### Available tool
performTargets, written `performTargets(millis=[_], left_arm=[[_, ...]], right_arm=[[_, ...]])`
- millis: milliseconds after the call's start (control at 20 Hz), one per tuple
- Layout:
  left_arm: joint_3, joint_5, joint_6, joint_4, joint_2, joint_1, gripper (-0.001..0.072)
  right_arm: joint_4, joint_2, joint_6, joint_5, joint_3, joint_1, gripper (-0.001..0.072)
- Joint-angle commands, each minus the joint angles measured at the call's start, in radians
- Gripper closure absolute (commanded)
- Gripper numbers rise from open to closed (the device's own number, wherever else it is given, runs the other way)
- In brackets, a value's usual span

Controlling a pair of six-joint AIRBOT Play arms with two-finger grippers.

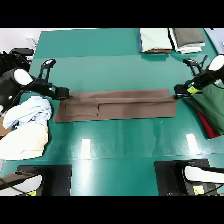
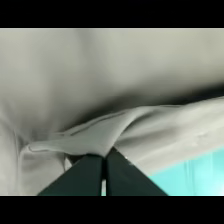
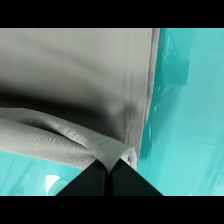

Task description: Fold the shirts.

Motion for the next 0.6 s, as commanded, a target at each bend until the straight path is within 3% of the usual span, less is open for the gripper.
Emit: performTargets(millis=[0,50,100,150,200,300,350,400,450,500,550], left_arm=[[0.055,0.062,0.006,0.003,-0.107,0.001,0.0677],[0.055,0.062,0.006,0.003,-0.108,0.001,0.0623],[0.059,0.061,0.0,0.004,-0.107,0.001,0.0292],[0.07,0.05,-0.024,0.005,-0.107,0.001,0.0164],[0.092,0.016,-0.027,0.014,-0.107,0.001,0.0167],[0.145,-0.054,-0.027,0.021,-0.106,0.001,0.0168],[0.169,-0.084,-0.027,0.018,-0.106,0.001,0.0205],[0.185,-0.106,-0.025,0.012,-0.106,0.001,0.048],[0.193,-0.118,-0.013,0.002,-0.106,0.001,0.0672],[0.193,-0.118,-0.012,-0.01,-0.106,0.001,0.0668],[0.193,-0.116,-0.012,-0.022,-0.106,0.001,0.0673]], right_arm=[[0.08,-0.141,0.002,-0.01,0.108,-0.001,0.0691],[0.117,-0.165,-0.004,-0.021,0.129,-0.002,0.0672],[0.15,-0.184,-0.007,-0.039,0.15,-0.008,0.0523],[0.18,-0.2,-0.008,-0.053,0.175,-0.018,0.0367],[0.219,-0.211,-0.013,-0.053,0.201,-0.035,0.0278],[0.299,-0.215,-0.079,-0.011,0.225,-0.082,0.0255],[0.318,-0.209,-0.105,0.012,0.215,-0.109,0.0255],[0.33,-0.198,-0.129,0.025,0.184,-0.143,0.0255],[0.332,-0.183,-0.143,0.024,0.142,-0.179,0.0252],[0.333,-0.169,-0.158,0.019,0.093,-0.22,0.0228],[0.332,-0.159,-0.164,0.01,0.045,-0.257,0.015]])
